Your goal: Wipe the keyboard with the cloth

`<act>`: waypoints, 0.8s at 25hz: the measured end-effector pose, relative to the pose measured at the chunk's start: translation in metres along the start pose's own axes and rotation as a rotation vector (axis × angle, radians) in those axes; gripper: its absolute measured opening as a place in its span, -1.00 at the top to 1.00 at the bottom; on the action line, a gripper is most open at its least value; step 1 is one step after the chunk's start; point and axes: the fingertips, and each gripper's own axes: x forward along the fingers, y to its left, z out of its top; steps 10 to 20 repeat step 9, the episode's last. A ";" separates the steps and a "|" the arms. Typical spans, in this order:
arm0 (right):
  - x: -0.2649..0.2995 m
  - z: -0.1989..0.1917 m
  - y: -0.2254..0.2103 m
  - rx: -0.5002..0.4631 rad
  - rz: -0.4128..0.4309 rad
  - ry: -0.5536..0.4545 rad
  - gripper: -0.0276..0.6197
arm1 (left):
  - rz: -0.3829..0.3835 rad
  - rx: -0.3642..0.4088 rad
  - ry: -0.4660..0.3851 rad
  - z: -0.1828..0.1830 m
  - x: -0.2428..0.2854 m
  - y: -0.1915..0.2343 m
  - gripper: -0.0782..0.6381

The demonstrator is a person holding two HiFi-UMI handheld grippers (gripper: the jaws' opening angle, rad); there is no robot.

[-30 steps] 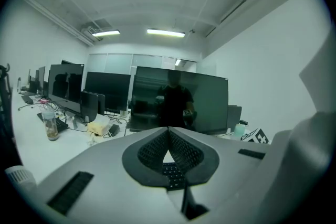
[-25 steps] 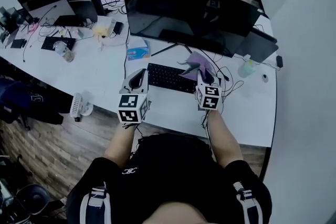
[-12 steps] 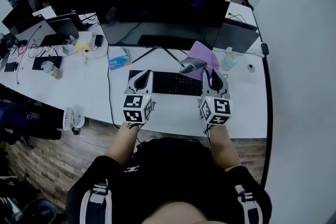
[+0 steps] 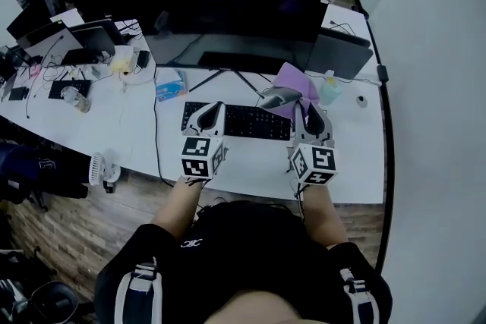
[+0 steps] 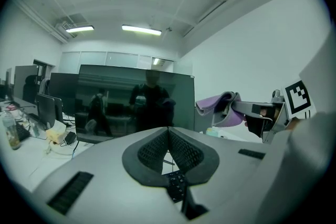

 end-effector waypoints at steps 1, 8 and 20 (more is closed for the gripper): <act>0.000 0.000 0.000 0.000 0.003 -0.001 0.60 | 0.001 0.003 0.001 -0.001 0.000 0.000 0.74; -0.002 0.001 0.004 -0.006 0.019 -0.005 0.60 | 0.007 0.013 0.016 -0.003 -0.002 -0.003 0.74; -0.002 0.001 0.004 -0.006 0.020 -0.005 0.60 | 0.006 0.015 0.020 -0.004 -0.002 -0.003 0.74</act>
